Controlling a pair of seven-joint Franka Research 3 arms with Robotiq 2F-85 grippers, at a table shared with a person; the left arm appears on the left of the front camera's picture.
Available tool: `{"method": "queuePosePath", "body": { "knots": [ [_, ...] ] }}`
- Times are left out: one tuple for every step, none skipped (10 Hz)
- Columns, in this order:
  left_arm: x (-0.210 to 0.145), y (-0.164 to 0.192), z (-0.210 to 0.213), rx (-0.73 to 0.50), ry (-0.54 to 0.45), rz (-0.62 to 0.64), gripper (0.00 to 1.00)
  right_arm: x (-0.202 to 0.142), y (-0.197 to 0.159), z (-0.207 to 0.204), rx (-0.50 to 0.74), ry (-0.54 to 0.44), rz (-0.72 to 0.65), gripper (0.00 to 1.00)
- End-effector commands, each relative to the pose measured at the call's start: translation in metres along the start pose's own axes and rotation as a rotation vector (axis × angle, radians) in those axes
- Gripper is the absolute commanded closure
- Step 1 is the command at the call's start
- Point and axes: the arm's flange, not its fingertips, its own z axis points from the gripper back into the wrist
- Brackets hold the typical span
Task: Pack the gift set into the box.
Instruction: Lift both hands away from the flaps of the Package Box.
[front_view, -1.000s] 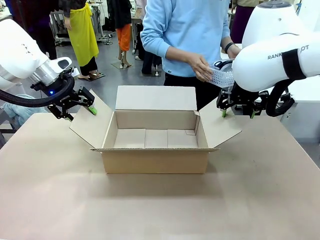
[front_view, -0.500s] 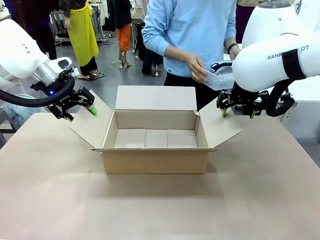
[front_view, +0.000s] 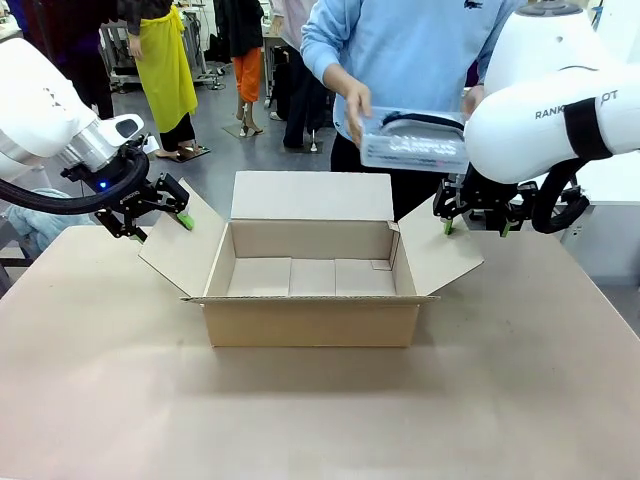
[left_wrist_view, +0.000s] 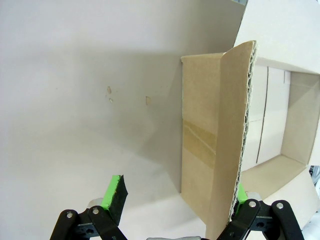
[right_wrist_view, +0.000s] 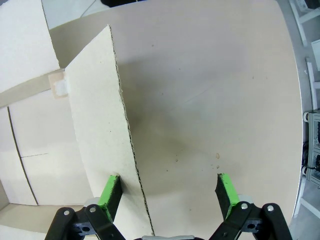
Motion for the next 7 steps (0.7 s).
{"method": "queuePosePath", "body": {
  "knots": [
    [-0.0025, -0.0005, 0.0019, 0.012, 0.003, 0.011, 0.00, 0.0019, 0.0003, 0.0008, -0.020, -0.012, -0.005, 0.00],
    [-0.0025, -0.0005, 0.0019, 0.012, 0.003, 0.011, 0.00, 0.0019, 0.0003, 0.0008, -0.020, -0.012, -0.005, 0.00],
    [-0.0025, -0.0005, 0.0019, 0.012, 0.003, 0.011, 0.00, 0.0019, 0.0003, 0.0008, -0.020, -0.012, -0.005, 0.00],
    [-0.0025, -0.0005, 0.0019, 0.012, 0.003, 0.011, 0.00, 0.0019, 0.0003, 0.0008, -0.020, -0.012, -0.005, 0.00],
    [-0.0025, -0.0005, 0.0019, 0.012, 0.003, 0.011, 0.00, 0.0019, 0.0003, 0.0008, -0.020, -0.012, -0.005, 0.00],
    [-0.0025, -0.0005, 0.0019, 0.012, 0.003, 0.011, 0.00, 0.0019, 0.0003, 0.0008, -0.020, -0.012, -0.005, 0.00],
    [-0.0025, -0.0005, 0.0019, 0.012, 0.003, 0.011, 0.00, 0.0019, 0.0003, 0.0008, -0.020, -0.012, -0.005, 0.00]
  ]
}}
